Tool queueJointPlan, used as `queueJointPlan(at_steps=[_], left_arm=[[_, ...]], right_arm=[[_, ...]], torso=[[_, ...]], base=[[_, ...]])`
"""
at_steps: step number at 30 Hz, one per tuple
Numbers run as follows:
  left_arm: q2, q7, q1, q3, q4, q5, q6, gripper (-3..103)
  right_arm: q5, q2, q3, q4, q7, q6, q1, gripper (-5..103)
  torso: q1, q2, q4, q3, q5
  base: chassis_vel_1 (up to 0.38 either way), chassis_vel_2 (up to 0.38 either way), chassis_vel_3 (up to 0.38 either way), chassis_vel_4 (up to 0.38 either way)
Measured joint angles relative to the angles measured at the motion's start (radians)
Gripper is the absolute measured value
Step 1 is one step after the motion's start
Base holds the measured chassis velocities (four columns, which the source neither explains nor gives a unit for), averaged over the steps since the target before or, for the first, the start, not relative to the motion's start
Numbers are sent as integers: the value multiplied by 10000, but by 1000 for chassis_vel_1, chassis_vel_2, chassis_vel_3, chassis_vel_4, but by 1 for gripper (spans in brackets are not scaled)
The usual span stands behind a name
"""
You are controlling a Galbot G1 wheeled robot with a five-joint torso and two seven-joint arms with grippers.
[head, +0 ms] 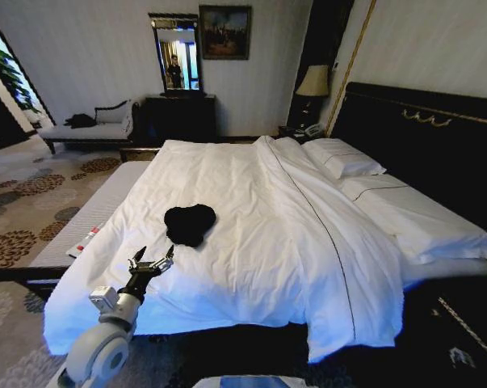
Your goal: Fold the clothes on the bed.
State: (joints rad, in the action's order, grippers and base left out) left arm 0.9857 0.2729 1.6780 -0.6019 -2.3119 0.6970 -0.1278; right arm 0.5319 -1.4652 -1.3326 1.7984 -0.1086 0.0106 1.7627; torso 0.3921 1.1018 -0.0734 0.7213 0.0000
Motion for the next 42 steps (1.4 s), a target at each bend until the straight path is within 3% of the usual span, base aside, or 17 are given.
queueJointPlan(at_steps=[2,4,5,7,13,22,33,42], left_arm=[[21,-14,62,0,0,-93,0,100],[70,-51,163,-17,-2,-209,16,100],[70,-51,163,-17,-2,-209,16,100],[115,-71,220,-25,-23,-302,45,100],[133,-86,316,-45,-125,-367,61,100],[168,-128,498,-49,-194,-516,99,100],[309,-181,595,-51,-191,-654,168,100],[356,-190,583,-24,-136,-653,193,100]], right_arm=[[226,-4,98,274,303,-269,143,81],[270,-28,354,563,722,-999,271,91],[270,-28,354,563,722,-999,271,91],[62,-117,671,945,1143,-1770,368,99],[-965,-552,1404,2397,1709,-2536,767,100],[-1659,-1058,2332,3783,2061,-2461,1090,100],[-1967,-1099,2569,3111,2345,-2942,1013,100],[-1633,-975,2420,2851,2490,-3005,969,100]], torso=[[0,-1,-1,0,-1],[2,-1,0,0,-1],[2,-1,0,0,-1],[2,0,3,0,0],[3,-1,1,0,-3],[2,-2,0,0,-2],[2,-2,1,0,1],[2,-2,0,0,1]], base=[[0,0,0,0],[0,0,0,0],[0,0,0,0],[0,0,0,0],[0,0,0,0],[0,0,0,0],[0,0,0,0],[0,0,0,0]])
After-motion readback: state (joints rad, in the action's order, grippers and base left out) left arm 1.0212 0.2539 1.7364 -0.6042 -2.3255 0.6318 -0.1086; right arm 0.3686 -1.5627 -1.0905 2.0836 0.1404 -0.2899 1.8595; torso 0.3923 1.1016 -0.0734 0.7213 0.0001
